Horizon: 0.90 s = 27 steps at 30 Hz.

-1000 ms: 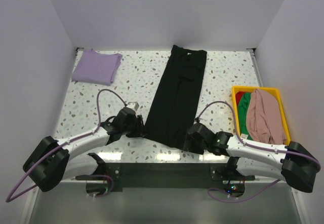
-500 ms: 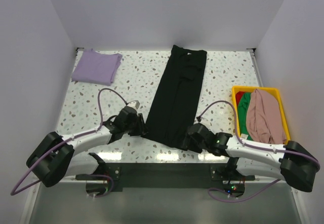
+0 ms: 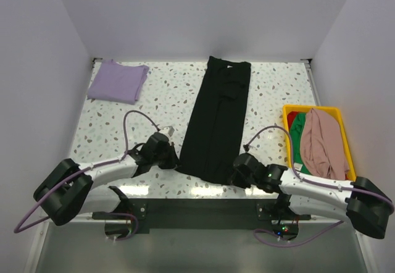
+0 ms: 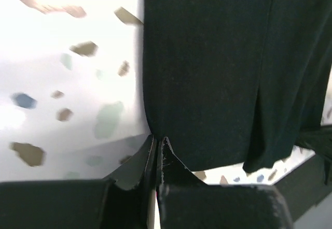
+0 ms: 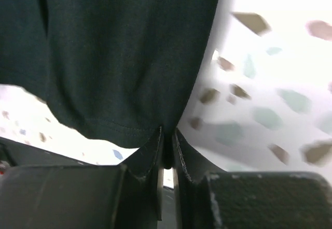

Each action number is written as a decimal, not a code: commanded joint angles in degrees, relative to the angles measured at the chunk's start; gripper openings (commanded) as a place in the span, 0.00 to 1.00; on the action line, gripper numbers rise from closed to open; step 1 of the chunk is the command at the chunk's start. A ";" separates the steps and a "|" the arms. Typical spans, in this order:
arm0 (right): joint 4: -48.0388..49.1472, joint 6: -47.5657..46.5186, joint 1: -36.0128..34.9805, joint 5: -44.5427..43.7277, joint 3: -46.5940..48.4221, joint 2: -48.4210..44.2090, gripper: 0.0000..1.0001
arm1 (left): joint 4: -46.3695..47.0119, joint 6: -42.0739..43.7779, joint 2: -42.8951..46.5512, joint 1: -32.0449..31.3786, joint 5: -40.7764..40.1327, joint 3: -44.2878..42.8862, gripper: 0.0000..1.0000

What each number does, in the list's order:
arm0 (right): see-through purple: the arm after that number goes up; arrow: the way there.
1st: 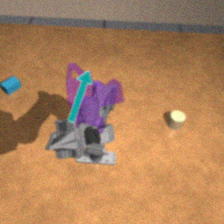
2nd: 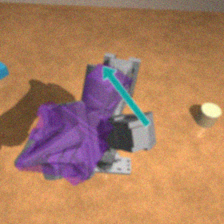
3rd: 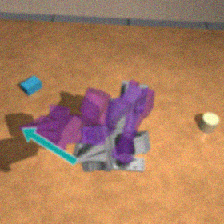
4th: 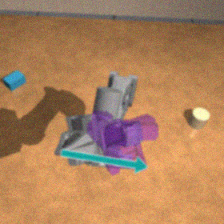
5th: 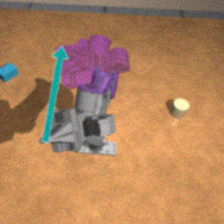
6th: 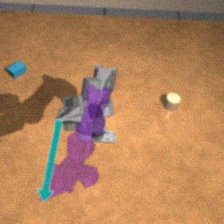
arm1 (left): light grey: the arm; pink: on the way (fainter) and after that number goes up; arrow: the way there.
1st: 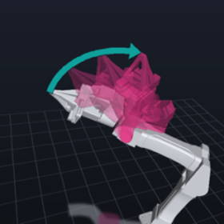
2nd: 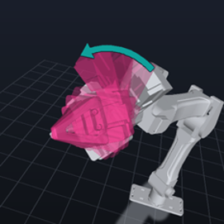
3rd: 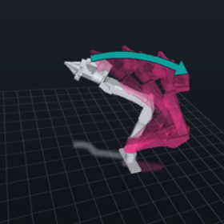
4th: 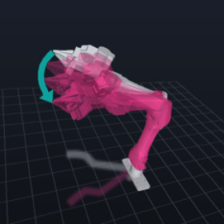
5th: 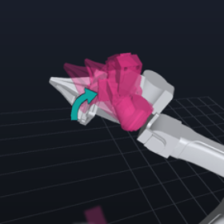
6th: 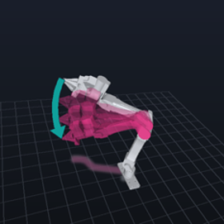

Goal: Fold and stack the t-shirts
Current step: Fold the tshirt

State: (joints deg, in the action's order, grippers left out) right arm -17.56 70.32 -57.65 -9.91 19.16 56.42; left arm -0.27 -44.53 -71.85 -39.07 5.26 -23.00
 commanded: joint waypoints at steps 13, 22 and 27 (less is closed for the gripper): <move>-34.27 -7.56 0.08 6.06 6.29 -19.68 0.06 | -11.58 -10.67 14.29 -11.82 1.07 2.36 0.00; -29.73 -13.54 0.17 -7.57 23.28 -4.07 0.08 | -15.72 -2.67 6.66 -10.15 -4.29 -14.86 0.00; -24.82 -16.61 3.15 -11.97 27.50 2.01 0.09 | -13.53 0.14 1.46 -5.50 -2.29 -20.93 0.00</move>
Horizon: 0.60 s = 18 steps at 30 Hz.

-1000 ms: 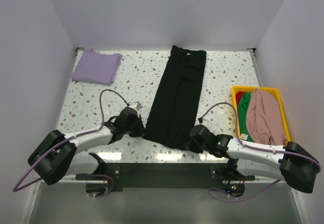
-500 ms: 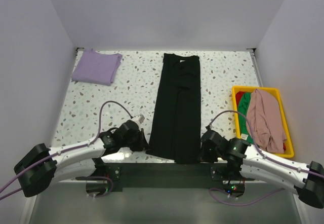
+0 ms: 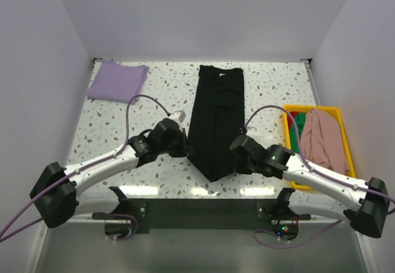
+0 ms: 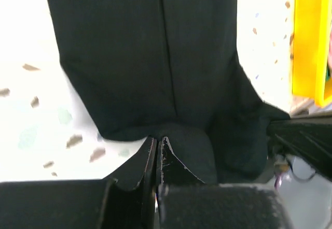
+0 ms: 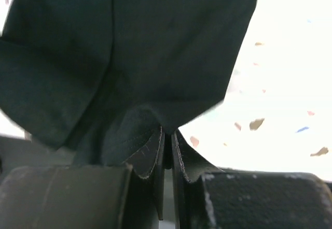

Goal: Fold and stack the t-shirts
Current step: Fold the tshirt

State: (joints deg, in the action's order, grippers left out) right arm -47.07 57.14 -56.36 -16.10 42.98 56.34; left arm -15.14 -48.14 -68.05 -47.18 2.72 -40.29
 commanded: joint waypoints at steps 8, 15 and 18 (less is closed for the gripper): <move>13.14 -9.59 14.24 -4.38 7.99 11.86 0.08 | 8.10 4.90 -16.31 9.38 3.16 -10.76 0.00; 19.29 -14.33 24.44 -0.16 10.72 18.63 0.05 | 9.43 5.51 -27.04 12.81 4.04 -20.60 0.00; 21.49 -16.00 27.78 0.62 12.30 21.26 0.05 | 9.25 5.60 -30.73 14.30 4.22 -23.76 0.00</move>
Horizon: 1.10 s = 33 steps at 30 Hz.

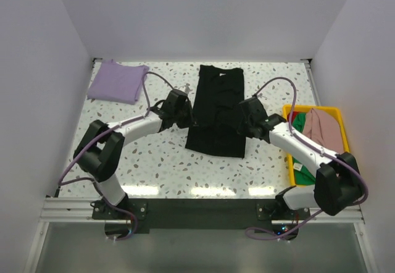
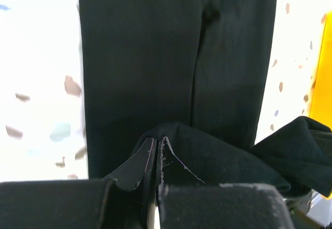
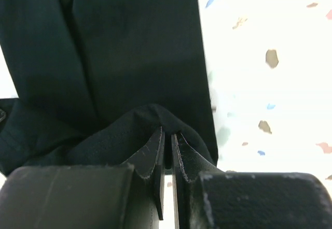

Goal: Fold and stack the t-shirts
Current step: Fold the tshirt

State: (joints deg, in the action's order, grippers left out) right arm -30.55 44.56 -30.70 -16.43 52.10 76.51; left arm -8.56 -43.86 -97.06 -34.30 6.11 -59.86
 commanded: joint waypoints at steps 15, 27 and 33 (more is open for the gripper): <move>12.09 -7.46 11.97 9.57 13.20 18.41 0.02 | 2.05 2.63 -14.91 7.85 4.17 -18.01 0.00; 15.07 -8.34 17.42 14.93 15.49 24.56 0.03 | 2.85 4.39 -19.31 10.13 6.46 -22.23 0.00; 13.94 -9.31 18.22 16.33 18.92 27.37 0.18 | 1.79 6.24 -22.38 10.40 8.48 -26.97 0.19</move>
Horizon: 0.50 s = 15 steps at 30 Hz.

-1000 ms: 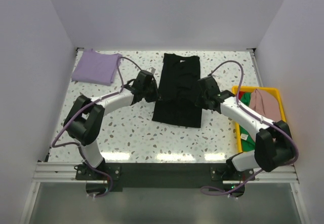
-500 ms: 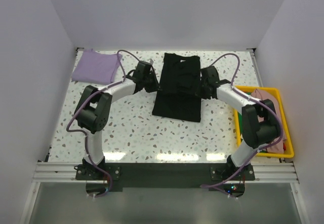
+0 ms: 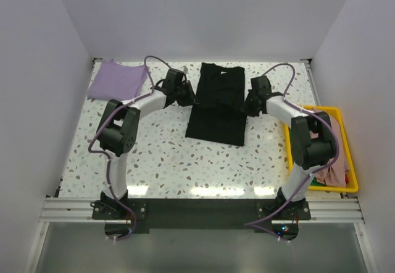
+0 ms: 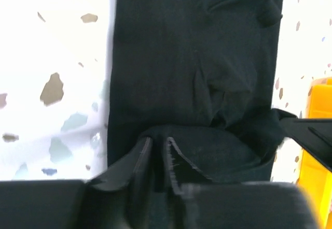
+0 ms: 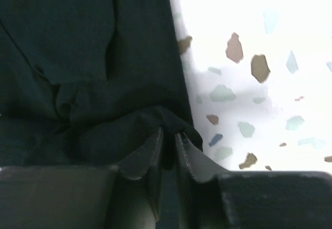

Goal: Fold and stack the t-shirts
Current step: Fold the tshirt

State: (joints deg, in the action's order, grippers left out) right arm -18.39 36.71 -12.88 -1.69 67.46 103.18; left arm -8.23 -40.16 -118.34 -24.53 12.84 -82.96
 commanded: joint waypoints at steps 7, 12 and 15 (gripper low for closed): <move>-1.12 -4.79 0.76 -0.85 7.33 -0.87 0.63 | 1.64 5.18 -0.23 0.98 3.60 -6.34 0.48; -3.49 -6.48 0.58 -4.37 7.34 -5.08 0.69 | 0.85 6.24 3.99 0.98 1.93 -4.85 0.51; -3.49 -6.56 -0.82 -5.68 5.14 -7.71 0.70 | 0.23 6.50 6.54 0.80 0.00 -2.40 0.51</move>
State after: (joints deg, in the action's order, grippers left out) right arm -20.82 31.83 -12.67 -4.45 73.17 100.77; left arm -8.67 -35.86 -117.95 -24.08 14.41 -86.56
